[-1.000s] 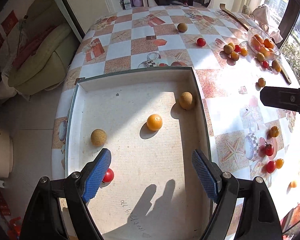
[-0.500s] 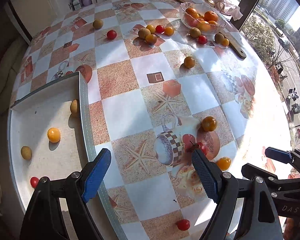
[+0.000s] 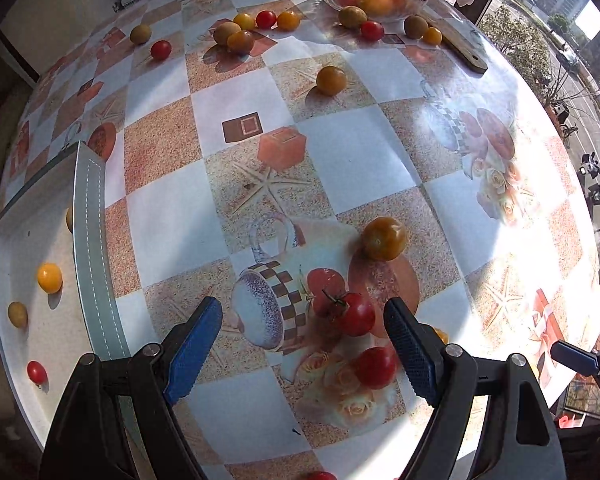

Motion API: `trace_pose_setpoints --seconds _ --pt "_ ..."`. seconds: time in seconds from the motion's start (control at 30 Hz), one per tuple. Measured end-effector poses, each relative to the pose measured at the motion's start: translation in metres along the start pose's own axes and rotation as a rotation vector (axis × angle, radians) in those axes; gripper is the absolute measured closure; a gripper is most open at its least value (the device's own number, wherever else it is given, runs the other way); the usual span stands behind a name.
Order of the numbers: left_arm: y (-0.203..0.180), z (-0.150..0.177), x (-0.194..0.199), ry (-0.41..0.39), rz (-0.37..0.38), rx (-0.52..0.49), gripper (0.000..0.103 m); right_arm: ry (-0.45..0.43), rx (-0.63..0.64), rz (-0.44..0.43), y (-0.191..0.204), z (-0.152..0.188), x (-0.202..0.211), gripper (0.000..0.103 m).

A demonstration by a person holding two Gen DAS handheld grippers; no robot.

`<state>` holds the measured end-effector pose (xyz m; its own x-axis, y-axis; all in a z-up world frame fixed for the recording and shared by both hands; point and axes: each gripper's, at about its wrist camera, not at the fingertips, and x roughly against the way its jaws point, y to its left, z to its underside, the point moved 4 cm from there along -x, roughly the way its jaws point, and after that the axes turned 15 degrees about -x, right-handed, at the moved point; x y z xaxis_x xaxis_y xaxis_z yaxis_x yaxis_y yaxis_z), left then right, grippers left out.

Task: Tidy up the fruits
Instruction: 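Grasp another red tomato with left tool while right tool grasps an orange tomato, then carry both held tomatoes over the white tray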

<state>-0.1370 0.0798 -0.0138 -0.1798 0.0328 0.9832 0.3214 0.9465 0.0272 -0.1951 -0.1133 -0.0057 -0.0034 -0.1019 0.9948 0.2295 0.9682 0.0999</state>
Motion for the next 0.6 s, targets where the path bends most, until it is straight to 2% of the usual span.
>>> trace_pose_setpoints --seconds 0.07,0.13,0.17,0.2,0.3,0.4,0.43,0.5,0.57,0.6 --pt "-0.003 -0.001 -0.001 0.001 -0.004 -0.004 0.022 -0.004 0.020 0.011 0.003 0.001 -0.003 0.020" --pt "-0.006 -0.002 -0.004 0.011 -0.004 -0.006 0.034 -0.012 0.045 0.029 0.006 0.004 -0.004 0.021" --pt "-0.008 -0.003 -0.005 0.018 -0.005 -0.007 0.036 -0.015 0.058 0.035 0.008 0.007 -0.004 0.026" --pt "-0.009 -0.003 -0.005 0.013 -0.008 -0.006 0.036 -0.016 0.070 0.039 0.010 0.009 -0.005 0.035" --pt "-0.014 -0.003 -0.004 0.007 -0.001 -0.016 0.045 -0.024 0.124 0.066 0.018 0.016 -0.007 0.044" --pt "-0.028 -0.008 -0.005 -0.008 0.002 -0.032 0.060 -0.034 0.163 0.086 0.023 0.021 -0.007 0.052" --pt "-0.030 -0.009 -0.004 -0.013 0.003 -0.035 0.068 -0.037 0.169 0.093 0.024 0.023 -0.007 0.054" --pt "-0.033 -0.010 -0.004 -0.020 0.007 -0.032 0.076 -0.044 0.169 0.097 0.023 0.023 -0.006 0.068" --pt "-0.030 -0.009 -0.003 -0.026 0.023 -0.014 0.078 -0.043 0.168 0.085 0.022 0.022 -0.004 0.078" --pt "-0.029 -0.009 -0.002 -0.028 0.032 -0.003 0.078 -0.038 0.158 0.072 0.022 0.018 -0.004 0.077"
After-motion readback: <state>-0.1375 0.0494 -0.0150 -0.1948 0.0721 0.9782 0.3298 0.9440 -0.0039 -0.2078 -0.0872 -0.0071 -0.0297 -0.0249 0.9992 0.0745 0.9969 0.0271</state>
